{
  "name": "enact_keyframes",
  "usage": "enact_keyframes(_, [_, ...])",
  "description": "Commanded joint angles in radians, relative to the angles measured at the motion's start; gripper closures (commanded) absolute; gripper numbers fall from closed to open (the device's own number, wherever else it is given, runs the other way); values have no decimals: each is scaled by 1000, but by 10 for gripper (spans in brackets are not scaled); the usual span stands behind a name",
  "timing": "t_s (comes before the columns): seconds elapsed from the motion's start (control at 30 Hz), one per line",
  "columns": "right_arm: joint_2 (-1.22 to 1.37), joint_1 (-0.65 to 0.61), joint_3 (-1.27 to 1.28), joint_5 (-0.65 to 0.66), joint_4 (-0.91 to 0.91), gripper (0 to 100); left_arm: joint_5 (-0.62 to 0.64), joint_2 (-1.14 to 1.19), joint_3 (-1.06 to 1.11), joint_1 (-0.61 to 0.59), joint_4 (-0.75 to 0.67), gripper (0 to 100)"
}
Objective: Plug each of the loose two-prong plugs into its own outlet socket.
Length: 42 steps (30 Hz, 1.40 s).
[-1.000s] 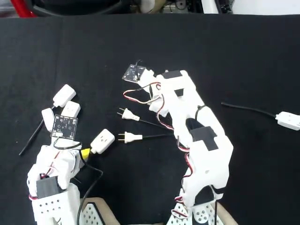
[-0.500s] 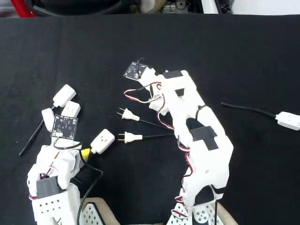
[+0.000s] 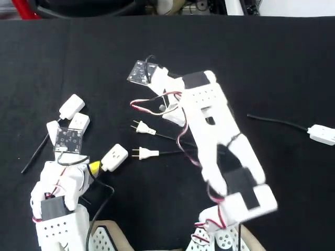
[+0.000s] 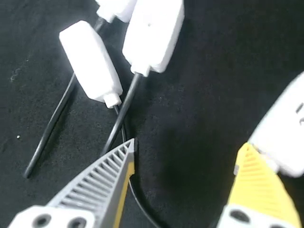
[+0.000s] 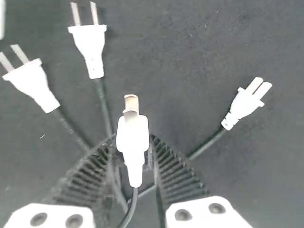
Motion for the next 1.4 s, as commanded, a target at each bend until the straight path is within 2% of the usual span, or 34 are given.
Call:
enact_keyframes(0.0, [-203, -40, 25, -12, 63, 986, 155, -5, -64, -4, -32, 676])
enact_keyframes(0.17, [-536, -236, 171, -26, 137, 986, 301, -29, -194, -1, -23, 676])
enact_keyframes(0.33, [-898, -410, 403, -120, 41, 986, 442, -44, -403, 35, 48, 676])
enact_keyframes(0.47, [-1165, -506, 638, -224, -124, 986, 574, -44, -526, 174, 110, 676])
enact_keyframes(0.6, [-1308, -528, 822, -284, -245, 986, 660, -44, -565, 321, 109, 676])
enact_keyframes(0.8, [-1330, -519, 926, -324, -345, 986, 658, -44, -587, 527, 97, 677])
enact_keyframes(0.93, [-1330, -497, 963, -325, -382, 986, 572, -43, -598, 638, 83, 705])
enact_keyframes(1.13, [-1328, -437, 1044, -328, -489, 986, 559, -44, -608, 671, 86, 704])
enact_keyframes(1.37, [-1328, -434, 1024, -330, -485, 986, 505, -43, -533, 680, 80, 704])
